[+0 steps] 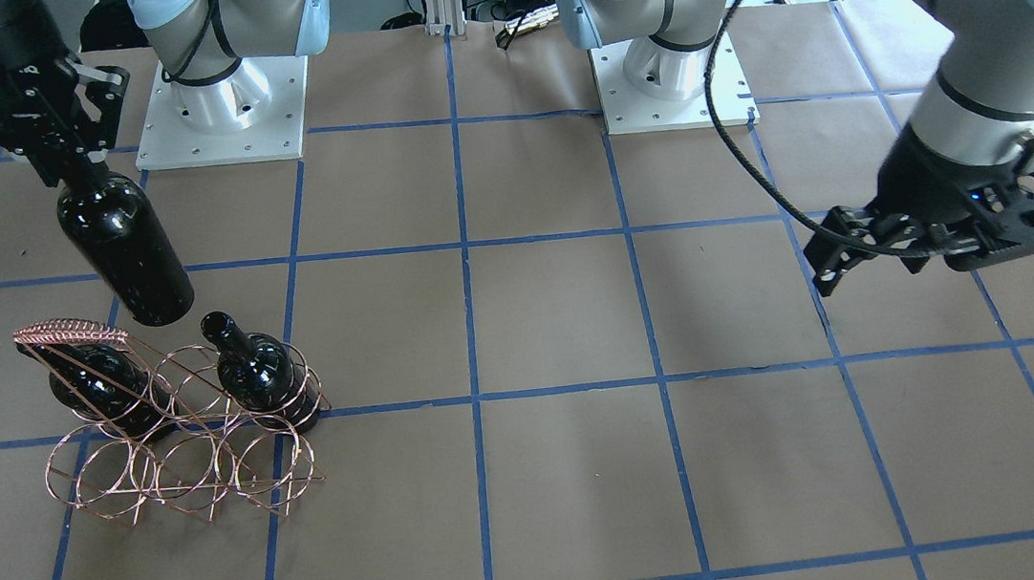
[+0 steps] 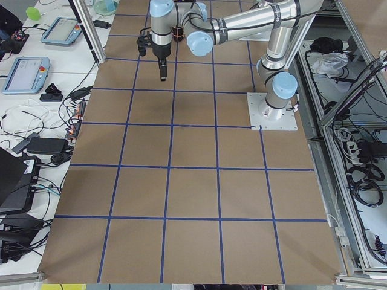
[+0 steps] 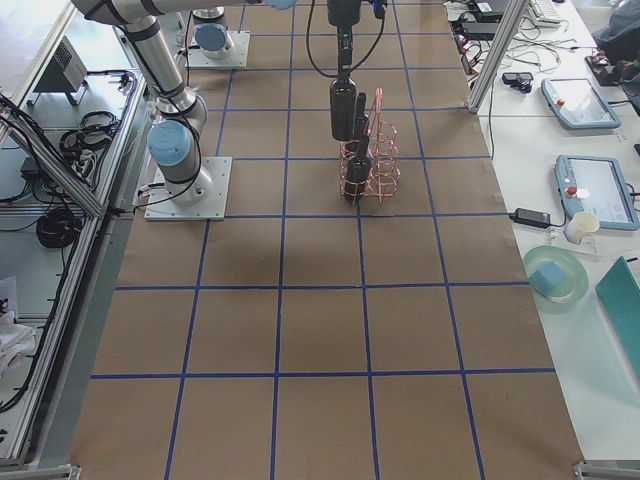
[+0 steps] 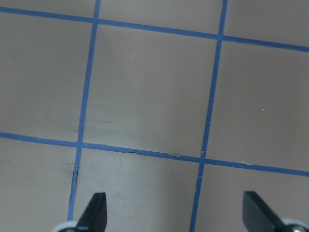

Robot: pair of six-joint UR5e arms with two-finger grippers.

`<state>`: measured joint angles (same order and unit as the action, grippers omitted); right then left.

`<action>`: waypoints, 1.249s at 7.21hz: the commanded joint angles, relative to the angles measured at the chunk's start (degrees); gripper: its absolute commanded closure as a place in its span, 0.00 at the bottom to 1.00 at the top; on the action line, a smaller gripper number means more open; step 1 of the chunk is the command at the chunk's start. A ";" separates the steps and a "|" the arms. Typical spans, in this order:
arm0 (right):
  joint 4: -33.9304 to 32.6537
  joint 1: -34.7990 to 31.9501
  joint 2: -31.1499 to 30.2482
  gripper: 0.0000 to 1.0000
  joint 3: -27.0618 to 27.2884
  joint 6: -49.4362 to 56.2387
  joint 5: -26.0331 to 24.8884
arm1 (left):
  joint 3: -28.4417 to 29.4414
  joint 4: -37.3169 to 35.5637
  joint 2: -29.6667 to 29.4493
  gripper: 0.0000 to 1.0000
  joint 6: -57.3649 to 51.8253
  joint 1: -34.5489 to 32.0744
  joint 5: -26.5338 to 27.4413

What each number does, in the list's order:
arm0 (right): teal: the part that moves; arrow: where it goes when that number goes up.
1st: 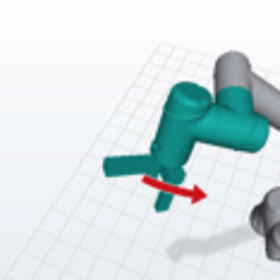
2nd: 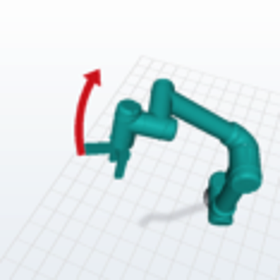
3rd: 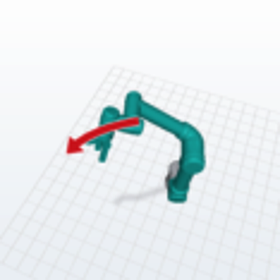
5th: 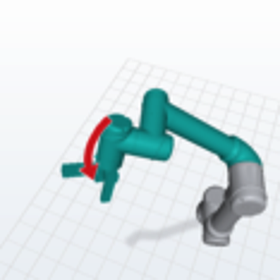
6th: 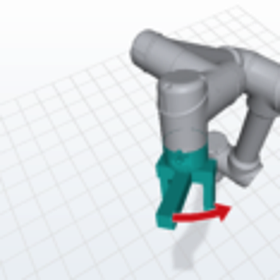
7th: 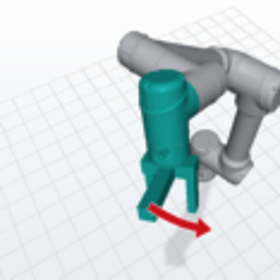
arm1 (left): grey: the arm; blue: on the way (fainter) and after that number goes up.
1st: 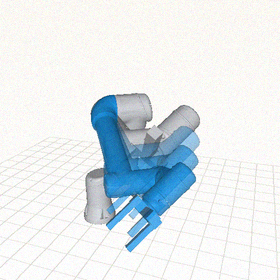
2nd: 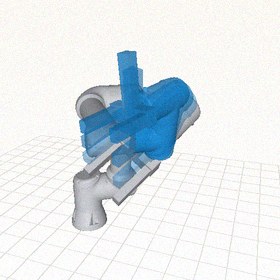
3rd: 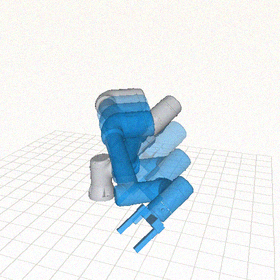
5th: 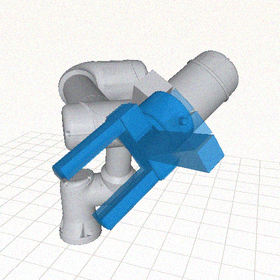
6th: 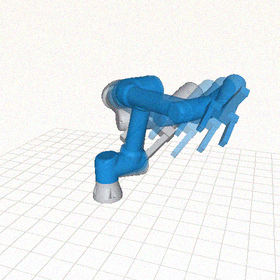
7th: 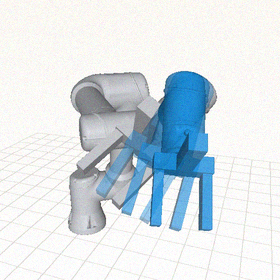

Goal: Place wine into wine basket

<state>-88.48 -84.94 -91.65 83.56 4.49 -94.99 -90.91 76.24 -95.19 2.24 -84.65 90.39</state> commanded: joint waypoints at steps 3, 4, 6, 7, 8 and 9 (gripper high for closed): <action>-4.07 1.44 3.93 1.00 -0.42 0.43 2.26 | 0.82 -0.21 0.00 0.00 1.98 -1.93 -0.48; -4.07 1.79 4.46 1.00 -0.42 0.35 3.14 | 0.91 -0.47 0.61 0.00 1.11 -2.01 -0.04; -3.99 2.14 4.90 1.00 0.10 0.43 3.32 | 0.91 0.31 1.67 0.00 1.19 -2.63 -0.13; -3.72 2.23 4.90 1.00 0.28 0.35 3.23 | 0.91 0.32 2.28 0.00 1.63 -2.89 -2.22; -3.37 2.23 4.90 1.00 0.63 0.34 3.15 | 0.91 0.32 2.72 0.00 1.63 -3.15 -5.37; -3.54 2.23 4.90 1.00 0.64 0.34 3.41 | 0.47 0.66 2.55 0.00 1.37 -3.42 -5.66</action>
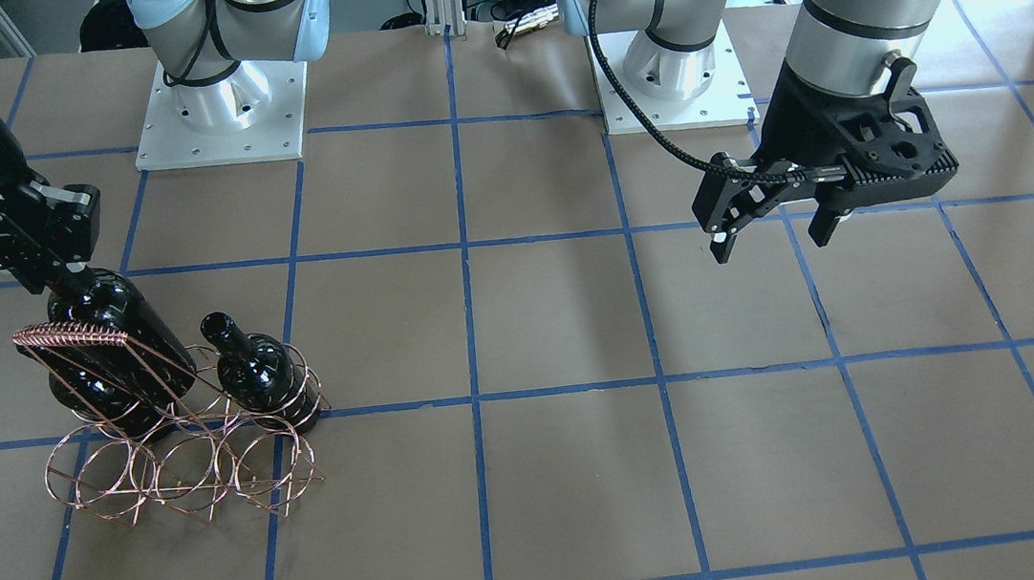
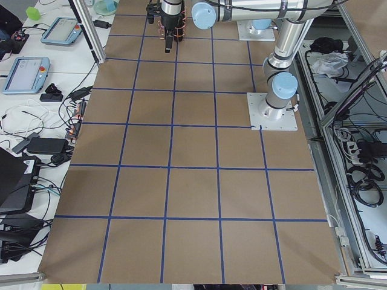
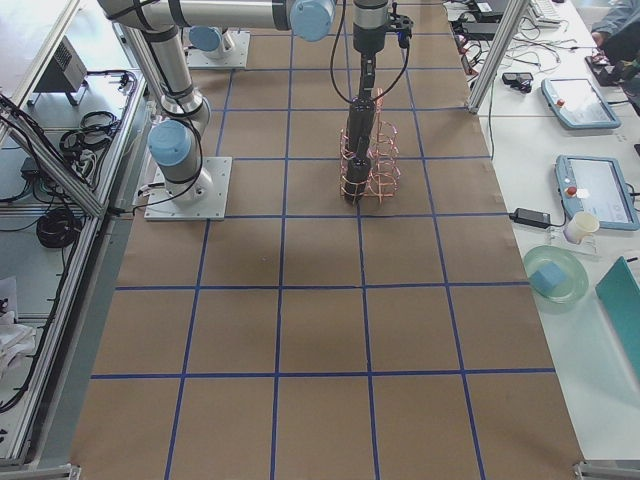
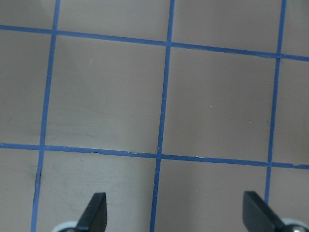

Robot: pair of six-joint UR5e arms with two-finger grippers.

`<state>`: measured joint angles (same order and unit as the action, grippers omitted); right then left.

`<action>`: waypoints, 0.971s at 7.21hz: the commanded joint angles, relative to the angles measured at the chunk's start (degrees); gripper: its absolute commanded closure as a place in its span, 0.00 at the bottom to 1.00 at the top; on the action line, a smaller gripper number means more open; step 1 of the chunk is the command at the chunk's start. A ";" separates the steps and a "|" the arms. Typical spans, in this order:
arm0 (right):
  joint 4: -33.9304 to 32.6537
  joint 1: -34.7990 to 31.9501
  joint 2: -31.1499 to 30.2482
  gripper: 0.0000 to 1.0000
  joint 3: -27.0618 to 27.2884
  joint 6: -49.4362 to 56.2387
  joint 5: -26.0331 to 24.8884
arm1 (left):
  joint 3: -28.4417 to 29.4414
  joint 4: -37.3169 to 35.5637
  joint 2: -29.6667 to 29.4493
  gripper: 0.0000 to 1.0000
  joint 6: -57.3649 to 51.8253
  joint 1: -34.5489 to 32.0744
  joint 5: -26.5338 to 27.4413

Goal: Place wine into wine basket

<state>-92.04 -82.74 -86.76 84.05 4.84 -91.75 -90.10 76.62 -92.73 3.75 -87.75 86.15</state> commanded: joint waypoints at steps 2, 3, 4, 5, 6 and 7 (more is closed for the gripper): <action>-0.16 -0.05 0.63 1.00 0.50 -0.10 0.17 | -0.42 3.43 1.93 0.00 -0.58 -0.67 -0.73; -0.42 -0.05 0.89 1.00 0.67 -0.18 0.17 | -1.12 3.45 1.76 0.00 -2.76 -0.50 -0.72; -0.42 -0.05 1.33 1.00 0.85 -0.27 0.17 | -1.47 3.89 1.94 0.00 -2.87 -0.49 -0.64; -0.42 -0.05 1.68 1.00 0.85 -0.62 0.17 | -2.09 4.67 2.28 0.00 -5.31 -0.58 1.97; -0.42 -0.14 1.68 1.00 0.85 -0.89 0.17 | -2.01 7.99 3.33 0.00 -8.29 -0.67 3.04; -0.60 -0.14 1.68 1.00 0.76 -0.98 0.17 | -2.09 8.54 3.95 0.00 -8.32 -0.76 2.79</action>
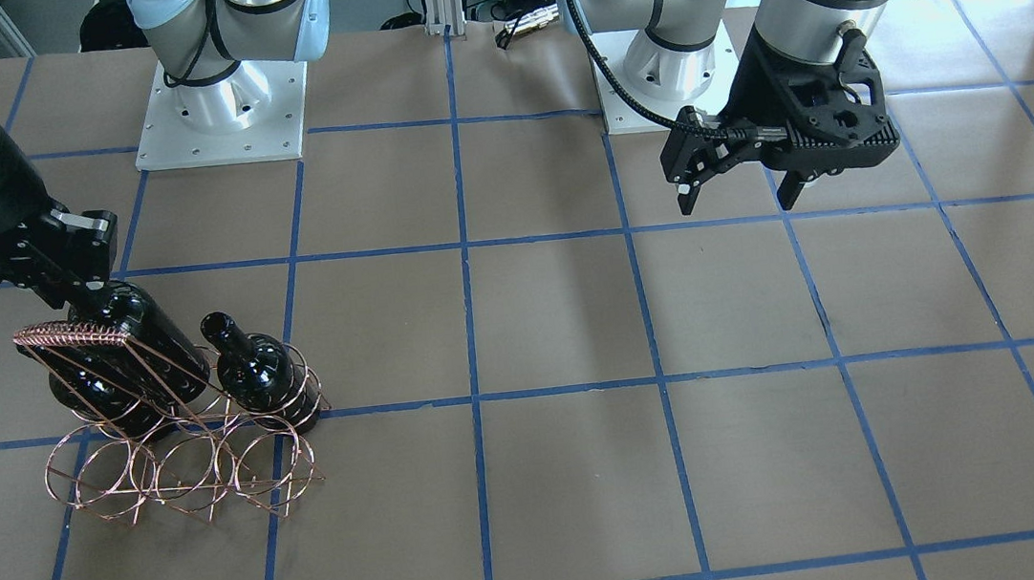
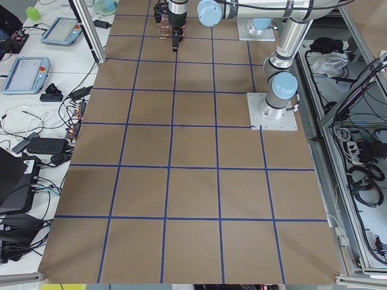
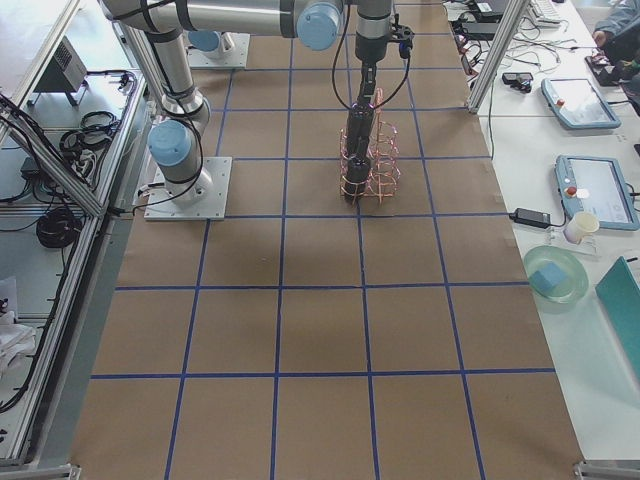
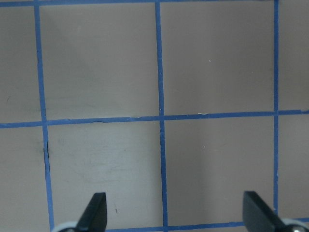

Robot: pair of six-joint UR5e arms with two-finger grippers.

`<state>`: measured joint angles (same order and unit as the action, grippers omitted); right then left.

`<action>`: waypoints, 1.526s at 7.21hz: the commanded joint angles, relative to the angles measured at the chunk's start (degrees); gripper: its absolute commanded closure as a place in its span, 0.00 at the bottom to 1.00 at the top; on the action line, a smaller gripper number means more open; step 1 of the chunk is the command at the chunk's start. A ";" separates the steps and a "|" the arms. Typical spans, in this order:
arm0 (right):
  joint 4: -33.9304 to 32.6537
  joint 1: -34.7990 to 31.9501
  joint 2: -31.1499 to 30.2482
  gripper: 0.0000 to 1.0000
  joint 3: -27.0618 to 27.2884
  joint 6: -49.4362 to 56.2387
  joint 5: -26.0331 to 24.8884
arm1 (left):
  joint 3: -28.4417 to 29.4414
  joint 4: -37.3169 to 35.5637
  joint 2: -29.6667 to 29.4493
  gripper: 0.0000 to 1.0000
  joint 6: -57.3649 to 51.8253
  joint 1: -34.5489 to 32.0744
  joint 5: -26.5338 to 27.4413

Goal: Place wine into wine basket

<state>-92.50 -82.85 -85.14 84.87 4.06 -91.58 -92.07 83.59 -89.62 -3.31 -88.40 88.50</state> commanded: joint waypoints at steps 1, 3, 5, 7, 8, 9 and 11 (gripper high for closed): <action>-0.14 -0.03 0.06 1.00 -0.06 -0.20 0.00 | -0.13 1.57 0.94 0.00 -1.18 -0.19 0.27; -0.58 -0.21 0.15 1.00 0.03 -0.20 0.00 | -0.22 1.92 1.02 0.00 -0.74 -0.28 0.27; -0.49 -0.21 0.15 1.00 0.03 -0.20 0.00 | -0.22 3.07 1.02 0.00 -0.82 -0.28 0.62; -0.92 -0.21 0.15 1.00 0.99 -0.11 0.00 | -0.22 3.59 1.29 0.00 -0.82 -0.28 0.62; -1.63 -0.21 0.15 1.00 1.35 -0.11 0.00 | -0.22 3.77 1.29 0.00 -0.82 -0.28 0.71; -1.63 -0.21 0.15 1.00 1.44 -0.11 0.00 | -0.22 3.77 1.29 0.00 -0.82 -0.28 0.79; -1.72 -0.21 1.20 1.00 1.44 -0.20 0.00 | -0.22 3.77 1.20 0.00 -0.82 -0.19 0.88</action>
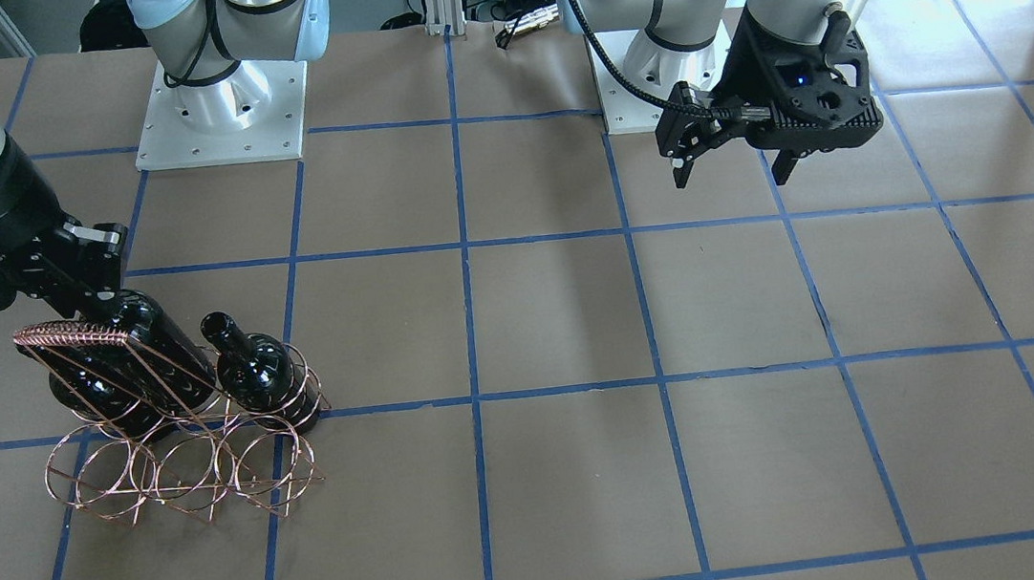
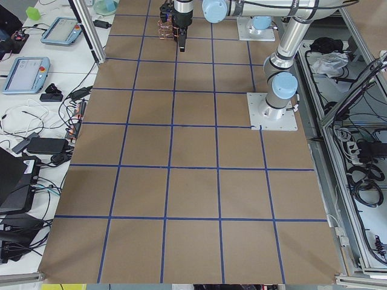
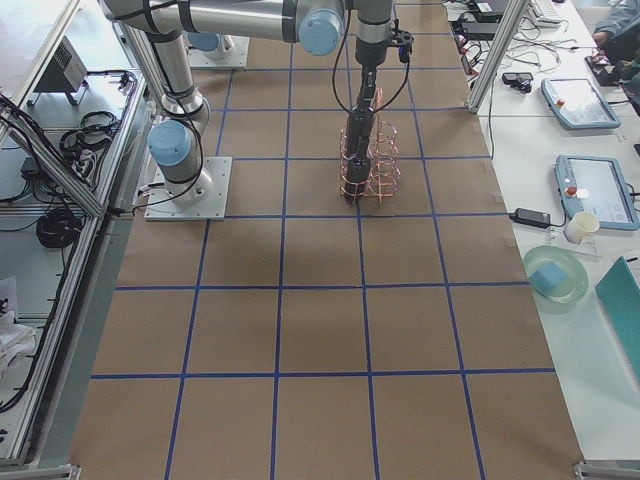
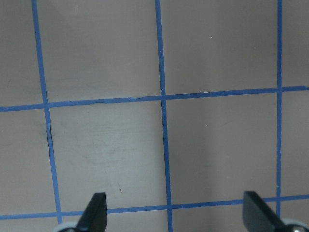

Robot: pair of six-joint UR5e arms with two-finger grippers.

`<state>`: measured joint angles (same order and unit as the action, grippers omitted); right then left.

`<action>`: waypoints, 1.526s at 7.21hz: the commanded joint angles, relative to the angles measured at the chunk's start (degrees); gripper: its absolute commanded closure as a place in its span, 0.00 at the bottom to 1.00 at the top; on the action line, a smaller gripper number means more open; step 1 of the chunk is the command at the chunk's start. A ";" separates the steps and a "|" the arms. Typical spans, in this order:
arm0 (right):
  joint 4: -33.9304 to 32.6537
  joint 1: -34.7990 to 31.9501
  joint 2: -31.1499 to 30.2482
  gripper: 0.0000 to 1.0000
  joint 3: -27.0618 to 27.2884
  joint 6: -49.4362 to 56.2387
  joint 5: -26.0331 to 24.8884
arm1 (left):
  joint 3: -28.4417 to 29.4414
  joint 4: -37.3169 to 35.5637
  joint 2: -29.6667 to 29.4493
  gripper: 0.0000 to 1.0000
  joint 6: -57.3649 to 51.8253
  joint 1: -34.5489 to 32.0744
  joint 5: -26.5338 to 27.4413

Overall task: Place wine into wine basket
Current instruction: 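Push the bottle down into the slot beside the other bottles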

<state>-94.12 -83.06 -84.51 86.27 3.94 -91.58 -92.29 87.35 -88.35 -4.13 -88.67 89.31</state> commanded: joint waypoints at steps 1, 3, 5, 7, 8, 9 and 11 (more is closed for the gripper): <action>-0.01 -0.09 0.48 1.00 0.04 -0.16 0.00 | 0.00 -0.08 -0.07 0.00 0.00 0.08 -0.01; -0.27 -0.09 0.48 1.00 1.00 -1.12 0.00 | 0.00 0.10 -0.07 0.00 -0.09 0.08 0.08; -2.20 -0.09 0.57 1.00 2.41 -1.21 0.00 | 0.00 0.10 -0.16 0.00 -0.18 0.08 0.08; -2.91 -0.09 0.92 1.00 3.03 -1.21 0.09 | 0.00 0.10 -0.25 0.00 -0.18 0.08 0.08; -4.39 -0.09 1.01 1.00 4.08 -1.21 0.09 | -0.09 0.10 -0.42 0.00 -0.18 0.08 0.08; -5.62 -0.09 1.01 1.00 4.96 -1.21 0.09 | -0.35 -0.07 -0.33 0.00 -0.18 0.08 -0.10; -6.33 -0.09 0.92 1.00 6.01 -1.30 0.09 | -0.35 -0.52 -0.51 0.00 0.09 0.08 -0.63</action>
<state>-99.77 -83.14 -83.52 91.46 2.70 -91.49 -92.60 86.96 -88.77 -4.06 -88.59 88.88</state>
